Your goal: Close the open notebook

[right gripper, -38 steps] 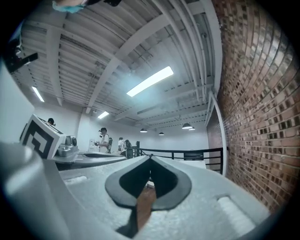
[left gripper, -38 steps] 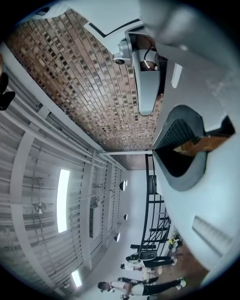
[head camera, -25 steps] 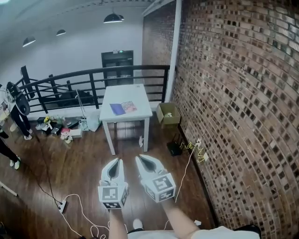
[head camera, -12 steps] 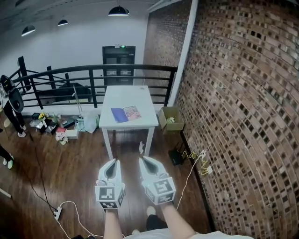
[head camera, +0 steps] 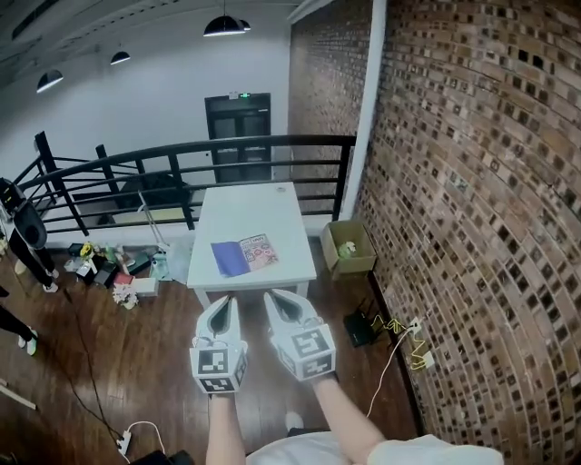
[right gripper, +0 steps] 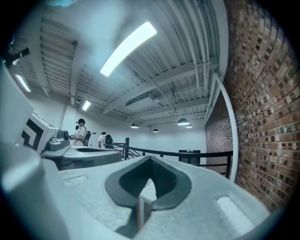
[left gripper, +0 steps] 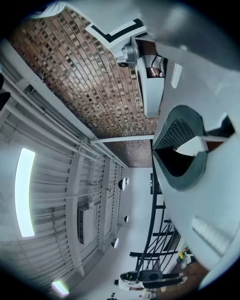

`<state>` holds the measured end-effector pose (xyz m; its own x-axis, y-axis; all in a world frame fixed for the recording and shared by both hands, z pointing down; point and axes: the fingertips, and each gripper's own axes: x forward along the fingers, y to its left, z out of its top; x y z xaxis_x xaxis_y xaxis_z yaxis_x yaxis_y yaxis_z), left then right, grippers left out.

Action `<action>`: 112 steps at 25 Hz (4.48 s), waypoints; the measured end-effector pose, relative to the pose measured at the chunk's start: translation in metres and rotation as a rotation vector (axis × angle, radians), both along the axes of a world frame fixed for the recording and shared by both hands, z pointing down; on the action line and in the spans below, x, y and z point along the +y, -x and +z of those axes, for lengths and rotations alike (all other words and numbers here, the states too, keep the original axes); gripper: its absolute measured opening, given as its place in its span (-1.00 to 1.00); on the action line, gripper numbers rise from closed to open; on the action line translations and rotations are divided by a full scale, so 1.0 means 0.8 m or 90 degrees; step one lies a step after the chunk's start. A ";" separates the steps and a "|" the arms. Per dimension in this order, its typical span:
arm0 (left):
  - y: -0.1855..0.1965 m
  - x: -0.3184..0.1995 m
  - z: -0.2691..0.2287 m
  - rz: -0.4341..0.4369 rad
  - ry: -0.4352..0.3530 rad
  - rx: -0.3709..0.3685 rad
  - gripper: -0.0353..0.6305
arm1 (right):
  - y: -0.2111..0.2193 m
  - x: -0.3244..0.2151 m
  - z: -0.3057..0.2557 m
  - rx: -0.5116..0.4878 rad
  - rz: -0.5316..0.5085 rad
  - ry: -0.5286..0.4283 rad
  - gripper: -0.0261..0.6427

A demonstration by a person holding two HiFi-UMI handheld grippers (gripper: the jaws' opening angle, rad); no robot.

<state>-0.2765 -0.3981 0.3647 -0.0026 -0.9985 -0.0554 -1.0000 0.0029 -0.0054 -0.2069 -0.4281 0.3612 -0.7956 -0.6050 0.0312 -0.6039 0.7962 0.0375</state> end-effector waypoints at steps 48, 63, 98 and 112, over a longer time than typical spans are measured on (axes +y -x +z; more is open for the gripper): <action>0.418 -0.514 0.240 -0.091 0.228 0.148 -0.84 | 0.294 -0.589 0.202 0.108 -0.012 0.186 -0.95; 0.370 -0.484 0.503 -0.037 0.473 0.407 -0.41 | 0.305 -0.626 0.302 0.153 -0.037 0.279 -0.95; 0.152 -0.607 0.433 0.201 0.468 0.451 -0.68 | 0.105 -0.666 0.296 0.095 0.138 0.306 -0.95; 0.052 -0.655 0.566 0.161 0.609 0.424 -0.86 | 0.013 -0.680 0.321 0.064 0.214 0.350 -0.95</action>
